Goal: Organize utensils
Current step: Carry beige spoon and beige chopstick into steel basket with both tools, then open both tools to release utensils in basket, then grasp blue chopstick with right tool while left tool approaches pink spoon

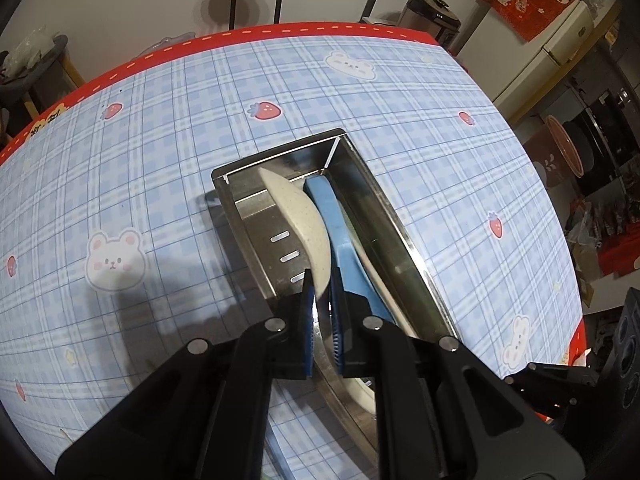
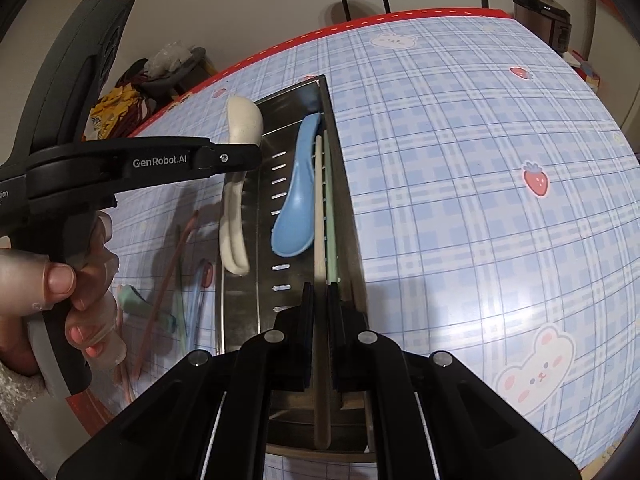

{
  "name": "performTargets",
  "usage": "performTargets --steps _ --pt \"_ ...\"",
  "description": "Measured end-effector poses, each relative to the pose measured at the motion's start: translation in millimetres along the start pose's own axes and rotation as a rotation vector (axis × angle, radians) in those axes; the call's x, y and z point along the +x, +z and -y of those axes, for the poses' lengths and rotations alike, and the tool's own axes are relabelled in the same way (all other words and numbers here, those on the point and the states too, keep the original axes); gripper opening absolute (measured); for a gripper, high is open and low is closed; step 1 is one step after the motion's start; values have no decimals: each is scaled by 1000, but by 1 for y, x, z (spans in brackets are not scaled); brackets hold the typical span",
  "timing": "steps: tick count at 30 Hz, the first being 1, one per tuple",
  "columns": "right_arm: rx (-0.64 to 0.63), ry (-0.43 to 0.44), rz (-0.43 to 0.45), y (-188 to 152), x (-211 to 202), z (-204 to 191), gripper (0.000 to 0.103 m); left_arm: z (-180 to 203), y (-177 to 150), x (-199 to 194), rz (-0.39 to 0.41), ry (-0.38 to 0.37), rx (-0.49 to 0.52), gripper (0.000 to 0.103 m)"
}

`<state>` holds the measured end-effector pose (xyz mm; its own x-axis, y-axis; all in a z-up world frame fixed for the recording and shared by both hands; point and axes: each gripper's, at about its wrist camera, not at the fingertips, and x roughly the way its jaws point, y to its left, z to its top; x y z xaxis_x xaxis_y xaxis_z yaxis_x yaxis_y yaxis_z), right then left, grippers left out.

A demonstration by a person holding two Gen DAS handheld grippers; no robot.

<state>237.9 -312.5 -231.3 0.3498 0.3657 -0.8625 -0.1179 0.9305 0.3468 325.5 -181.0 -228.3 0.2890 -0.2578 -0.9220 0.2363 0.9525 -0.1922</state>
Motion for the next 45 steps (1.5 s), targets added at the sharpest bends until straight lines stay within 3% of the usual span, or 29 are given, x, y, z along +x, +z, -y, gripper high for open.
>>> performTargets --steps 4,7,9,10,13,15,16,18,21,30,36,41,45 --pt "9 -5 7 -2 -6 1 10 1 0 -3 18 0 5 20" --pt "15 16 19 -4 -14 1 26 1 0 -17 52 -3 9 34" --pt "9 -1 33 -7 -21 -3 43 0 -2 -30 83 -2 12 48" --pt "3 -10 46 -9 -25 -5 58 -1 -3 -36 93 -2 14 51" --pt "-10 -4 59 -14 -35 -11 68 -4 -9 -57 130 3 16 66" --pt "-13 -8 66 -17 -41 -14 78 -9 -14 -72 151 7 12 91" --pt "-16 -10 71 -20 -45 -15 80 -12 -19 -80 167 11 7 94" --pt "-17 -25 74 -24 -48 -18 90 -18 -28 -93 182 17 -2 97" --pt "-30 -9 96 -33 -55 -22 97 -29 -49 -108 174 47 -35 97" --pt "-88 -48 117 -75 -63 -57 97 -78 -148 -148 197 126 -186 97" --pt "-126 -76 79 -100 -54 -74 97 -109 -240 -170 265 256 -356 97" --pt "-131 -75 39 -112 -42 -88 97 -125 -297 -161 219 295 -462 97" --pt "-162 -65 15 -121 -30 -105 97 -137 -332 -149 150 257 -540 97"
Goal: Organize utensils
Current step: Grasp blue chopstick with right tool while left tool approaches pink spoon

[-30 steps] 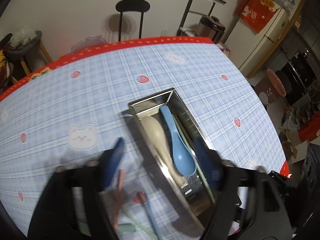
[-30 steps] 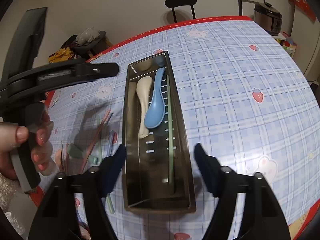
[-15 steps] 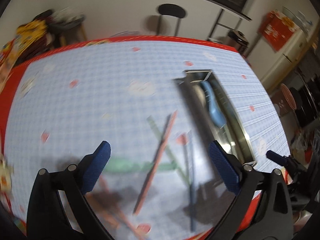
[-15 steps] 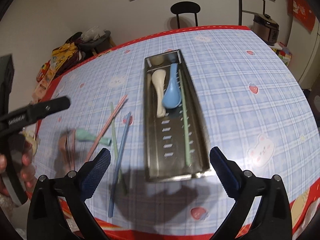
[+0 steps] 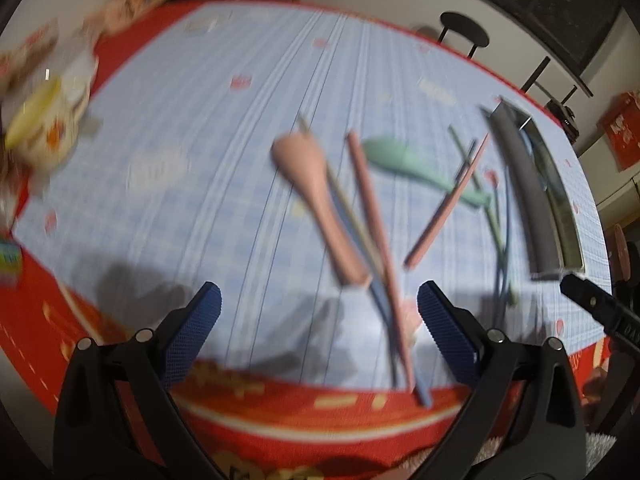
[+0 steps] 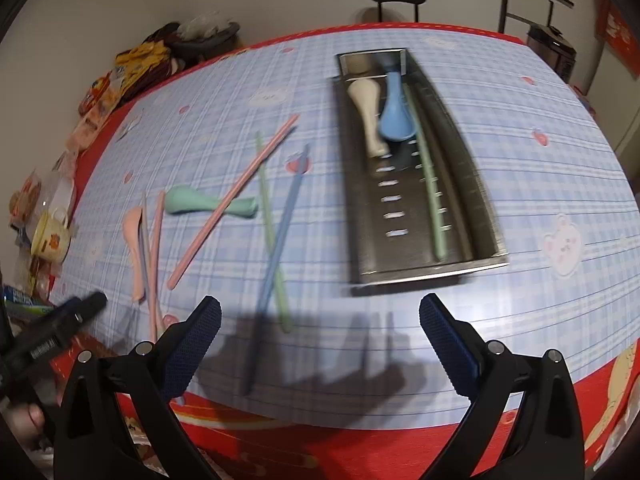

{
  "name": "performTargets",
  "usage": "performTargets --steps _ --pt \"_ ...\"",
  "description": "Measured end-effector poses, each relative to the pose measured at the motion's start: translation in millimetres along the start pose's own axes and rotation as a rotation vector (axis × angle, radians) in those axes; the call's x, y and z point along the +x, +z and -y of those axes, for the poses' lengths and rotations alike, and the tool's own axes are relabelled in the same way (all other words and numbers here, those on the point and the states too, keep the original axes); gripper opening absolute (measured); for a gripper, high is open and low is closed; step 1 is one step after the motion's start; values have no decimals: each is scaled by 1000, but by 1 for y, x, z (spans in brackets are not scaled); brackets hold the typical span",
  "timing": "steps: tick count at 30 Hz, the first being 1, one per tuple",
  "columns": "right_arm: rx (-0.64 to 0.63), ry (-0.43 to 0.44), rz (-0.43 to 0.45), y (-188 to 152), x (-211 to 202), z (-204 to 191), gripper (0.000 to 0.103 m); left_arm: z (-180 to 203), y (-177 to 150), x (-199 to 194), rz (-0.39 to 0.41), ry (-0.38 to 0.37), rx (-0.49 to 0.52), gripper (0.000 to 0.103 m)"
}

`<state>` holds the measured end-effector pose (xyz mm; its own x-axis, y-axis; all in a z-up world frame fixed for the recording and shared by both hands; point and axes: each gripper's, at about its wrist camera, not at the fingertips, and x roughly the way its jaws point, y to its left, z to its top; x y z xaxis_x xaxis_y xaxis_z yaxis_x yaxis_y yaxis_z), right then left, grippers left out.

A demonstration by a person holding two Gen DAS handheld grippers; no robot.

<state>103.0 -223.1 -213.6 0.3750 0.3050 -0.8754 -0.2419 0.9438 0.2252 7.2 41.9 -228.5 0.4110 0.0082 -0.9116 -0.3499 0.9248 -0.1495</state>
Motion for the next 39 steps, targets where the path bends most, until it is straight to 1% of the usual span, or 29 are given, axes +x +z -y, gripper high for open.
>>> performTargets --steps 2,4,7,8,10,12,15,19,20,21,22,23,24,25,27,28,29,30,34,39 --pt "-25 5 -10 -2 3 -9 97 -6 -5 4 -28 -4 -10 97" --pt "-45 5 -15 -2 6 -16 97 -12 -10 4 -34 -2 -12 97" --pt "-43 37 -30 -1 8 -21 97 -14 -9 0 -22 -10 -11 97" --pt "-43 37 -35 -1 9 -22 97 -15 -9 -1 -16 -18 -10 97" --pt "-55 9 -43 -1 10 -24 97 -15 -8 -6 7 -36 -9 97" --pt "-45 14 -60 -1 11 -22 97 -14 -7 -11 20 -42 -2 97" --pt "-17 27 -63 0 12 -17 97 -12 -3 -9 15 -52 7 96" --pt "-29 61 -54 1 9 -17 96 -8 6 -3 10 -59 6 96" --pt "-37 77 -53 2 9 -17 93 -8 8 -2 12 -63 7 95" --pt "-43 83 -54 2 9 -18 85 -6 10 -2 13 -68 11 93" --pt "-49 83 -56 3 9 -19 80 -4 12 -1 15 -79 19 91" --pt "-57 84 -61 3 11 -20 74 -2 13 0 13 -89 28 84" --pt "-60 90 -67 3 12 -20 70 1 14 1 8 -98 40 75" --pt "-62 100 -75 2 14 -21 62 5 15 3 -2 -108 58 71" --pt "-75 111 -89 2 18 -23 42 12 18 7 -11 -125 85 54" --pt "-82 114 -91 2 19 -24 38 14 19 8 -13 -132 95 51" --pt "-94 123 -93 3 21 -27 30 17 19 9 -15 -137 103 47" --pt "-103 129 -96 3 22 -29 25 19 20 10 -15 -144 109 43" --pt "-116 111 -99 9 31 -32 24 23 23 15 -24 -162 126 39" --pt "-74 99 -105 24 43 -28 24 19 29 18 -34 -178 112 34"
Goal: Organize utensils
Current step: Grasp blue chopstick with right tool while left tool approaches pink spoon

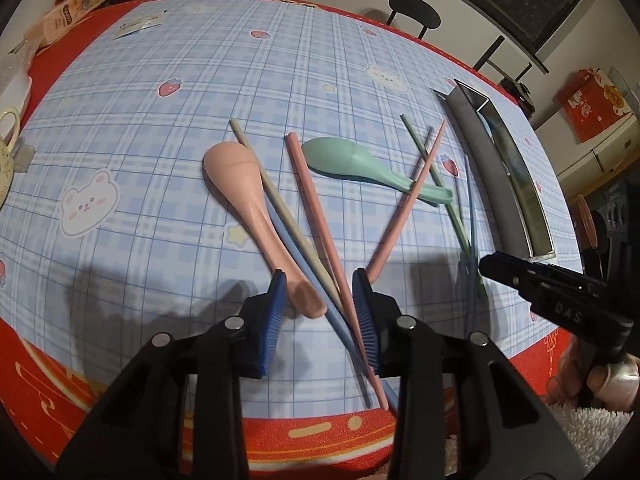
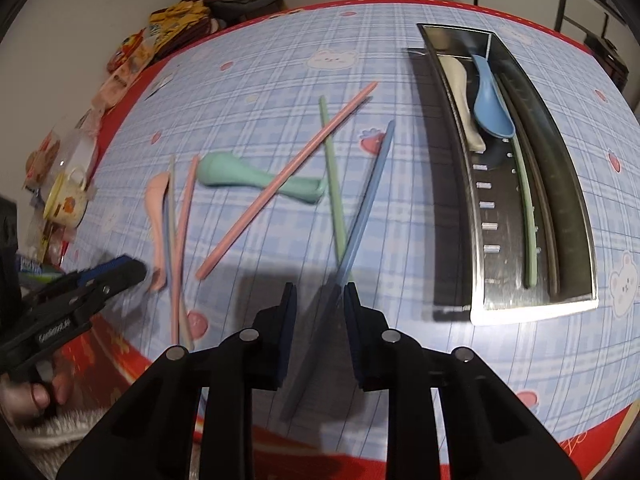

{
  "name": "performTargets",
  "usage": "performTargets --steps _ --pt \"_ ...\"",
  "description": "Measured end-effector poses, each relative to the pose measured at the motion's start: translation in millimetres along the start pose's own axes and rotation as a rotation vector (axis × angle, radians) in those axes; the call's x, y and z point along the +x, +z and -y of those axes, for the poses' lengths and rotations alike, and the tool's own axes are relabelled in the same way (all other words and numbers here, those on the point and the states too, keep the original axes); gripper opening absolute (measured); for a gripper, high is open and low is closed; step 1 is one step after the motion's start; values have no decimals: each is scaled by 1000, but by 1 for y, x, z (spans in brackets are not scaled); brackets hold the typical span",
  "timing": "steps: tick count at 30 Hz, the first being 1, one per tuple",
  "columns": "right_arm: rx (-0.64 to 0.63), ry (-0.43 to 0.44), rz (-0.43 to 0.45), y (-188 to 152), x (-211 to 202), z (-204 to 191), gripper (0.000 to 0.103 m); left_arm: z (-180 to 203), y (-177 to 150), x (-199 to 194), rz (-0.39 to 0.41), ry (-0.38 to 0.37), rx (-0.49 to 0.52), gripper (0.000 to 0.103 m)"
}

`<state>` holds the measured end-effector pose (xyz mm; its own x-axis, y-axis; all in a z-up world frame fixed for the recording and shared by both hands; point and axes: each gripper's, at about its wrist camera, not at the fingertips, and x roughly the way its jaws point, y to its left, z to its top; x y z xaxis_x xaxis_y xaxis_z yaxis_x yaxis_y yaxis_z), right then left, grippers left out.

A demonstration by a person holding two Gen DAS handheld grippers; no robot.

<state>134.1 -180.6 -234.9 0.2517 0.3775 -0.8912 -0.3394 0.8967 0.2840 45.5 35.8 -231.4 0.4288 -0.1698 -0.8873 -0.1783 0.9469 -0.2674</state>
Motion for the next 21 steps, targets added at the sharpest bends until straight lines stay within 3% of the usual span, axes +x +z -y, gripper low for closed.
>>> performTargets --steps 8,14,21 --pt "30 -50 -20 9 13 5 22 -3 7 6 -8 -36 -14 31" --pt "71 -30 -28 16 19 10 21 0 12 15 -28 -53 -9 28" --pt "74 -22 -34 17 21 10 11 3 24 28 -44 -61 -5 27"
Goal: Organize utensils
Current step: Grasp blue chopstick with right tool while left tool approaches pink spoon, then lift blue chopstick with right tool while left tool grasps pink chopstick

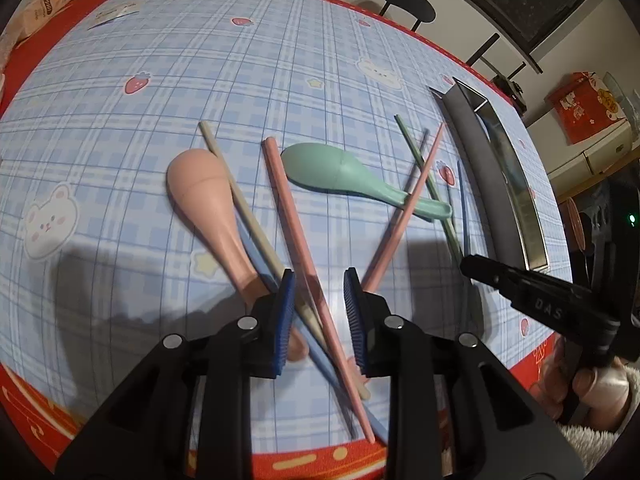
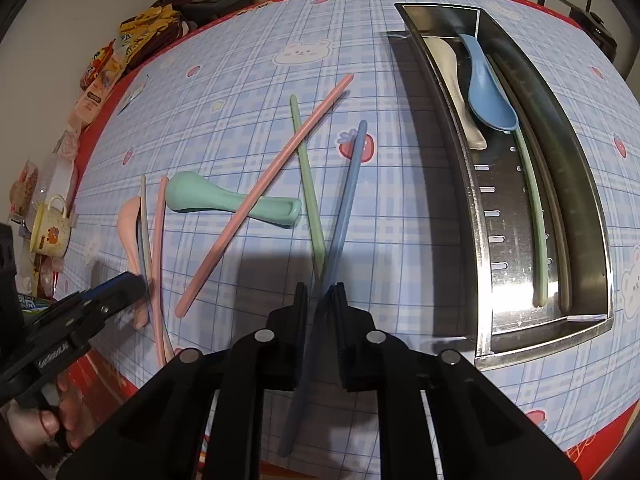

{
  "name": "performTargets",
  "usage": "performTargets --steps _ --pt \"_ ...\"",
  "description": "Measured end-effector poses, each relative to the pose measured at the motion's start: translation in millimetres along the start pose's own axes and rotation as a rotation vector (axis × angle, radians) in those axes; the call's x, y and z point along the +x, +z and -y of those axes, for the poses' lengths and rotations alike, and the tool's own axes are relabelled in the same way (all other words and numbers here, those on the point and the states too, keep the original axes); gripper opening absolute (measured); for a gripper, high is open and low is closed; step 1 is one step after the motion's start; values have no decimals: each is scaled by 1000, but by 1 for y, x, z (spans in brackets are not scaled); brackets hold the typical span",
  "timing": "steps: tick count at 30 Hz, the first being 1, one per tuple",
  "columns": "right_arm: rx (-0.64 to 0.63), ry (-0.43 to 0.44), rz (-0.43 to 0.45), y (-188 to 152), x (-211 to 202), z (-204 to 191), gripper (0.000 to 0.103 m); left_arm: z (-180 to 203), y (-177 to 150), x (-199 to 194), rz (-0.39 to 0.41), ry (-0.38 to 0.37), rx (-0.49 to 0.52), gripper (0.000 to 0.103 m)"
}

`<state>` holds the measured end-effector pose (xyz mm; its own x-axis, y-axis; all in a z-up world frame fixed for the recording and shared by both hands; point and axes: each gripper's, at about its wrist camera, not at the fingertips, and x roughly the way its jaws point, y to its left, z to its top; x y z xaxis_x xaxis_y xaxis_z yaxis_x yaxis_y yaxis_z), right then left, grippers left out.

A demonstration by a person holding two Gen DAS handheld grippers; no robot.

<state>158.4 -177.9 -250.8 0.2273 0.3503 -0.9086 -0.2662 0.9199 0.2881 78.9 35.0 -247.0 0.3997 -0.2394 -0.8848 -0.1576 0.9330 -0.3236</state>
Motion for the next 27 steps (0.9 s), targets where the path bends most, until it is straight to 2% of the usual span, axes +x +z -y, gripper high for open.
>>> performTargets --steps 6,14,27 --pt "5 15 3 -1 0 1 8 2 13 15 -21 24 0 21" --pt "7 21 8 -1 -1 2 7 6 16 25 -42 57 14 20" --pt "18 12 -1 0 4 3 7 13 12 28 -12 85 47 20"
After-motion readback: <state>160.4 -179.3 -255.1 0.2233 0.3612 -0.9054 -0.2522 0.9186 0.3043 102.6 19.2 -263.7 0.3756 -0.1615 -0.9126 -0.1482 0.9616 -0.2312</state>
